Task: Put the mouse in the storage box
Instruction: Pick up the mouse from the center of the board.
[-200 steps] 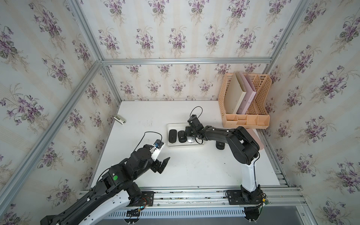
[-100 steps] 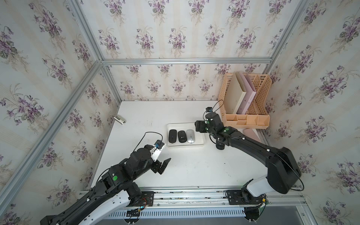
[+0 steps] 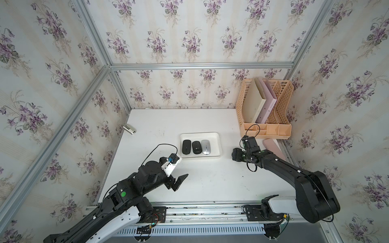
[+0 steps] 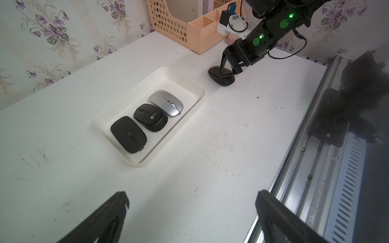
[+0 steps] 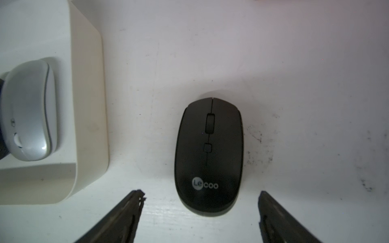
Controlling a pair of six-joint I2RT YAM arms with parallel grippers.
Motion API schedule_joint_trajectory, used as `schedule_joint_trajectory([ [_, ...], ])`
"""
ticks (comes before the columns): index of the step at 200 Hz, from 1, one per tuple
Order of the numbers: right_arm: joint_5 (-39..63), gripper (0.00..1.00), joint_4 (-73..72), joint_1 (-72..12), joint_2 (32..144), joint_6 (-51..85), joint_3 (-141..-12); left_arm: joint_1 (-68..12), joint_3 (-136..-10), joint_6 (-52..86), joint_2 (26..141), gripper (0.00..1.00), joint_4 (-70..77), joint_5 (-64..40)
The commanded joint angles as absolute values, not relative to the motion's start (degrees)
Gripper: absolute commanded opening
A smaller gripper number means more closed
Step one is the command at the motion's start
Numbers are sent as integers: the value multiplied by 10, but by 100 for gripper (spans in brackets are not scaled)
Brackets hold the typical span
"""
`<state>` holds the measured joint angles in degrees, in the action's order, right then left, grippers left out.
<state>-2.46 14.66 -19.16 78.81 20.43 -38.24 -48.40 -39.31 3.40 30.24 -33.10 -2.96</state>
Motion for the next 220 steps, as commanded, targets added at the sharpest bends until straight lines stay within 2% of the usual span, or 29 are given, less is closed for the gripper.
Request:
schedule_joint_trajectory([
  [1,-41,86,131,-192,819,199,-393,-485,-395,26,301,99,-318,-34],
  [44,-71,83,137,-190,854,194,-424,-491,-395,24,297,99,-319,-30],
  [129,-64,74,143,-191,914,189,-453,-493,-390,25,290,99,-316,-20],
  [220,-69,57,156,-191,932,176,-465,-493,-392,25,287,99,-318,-14],
])
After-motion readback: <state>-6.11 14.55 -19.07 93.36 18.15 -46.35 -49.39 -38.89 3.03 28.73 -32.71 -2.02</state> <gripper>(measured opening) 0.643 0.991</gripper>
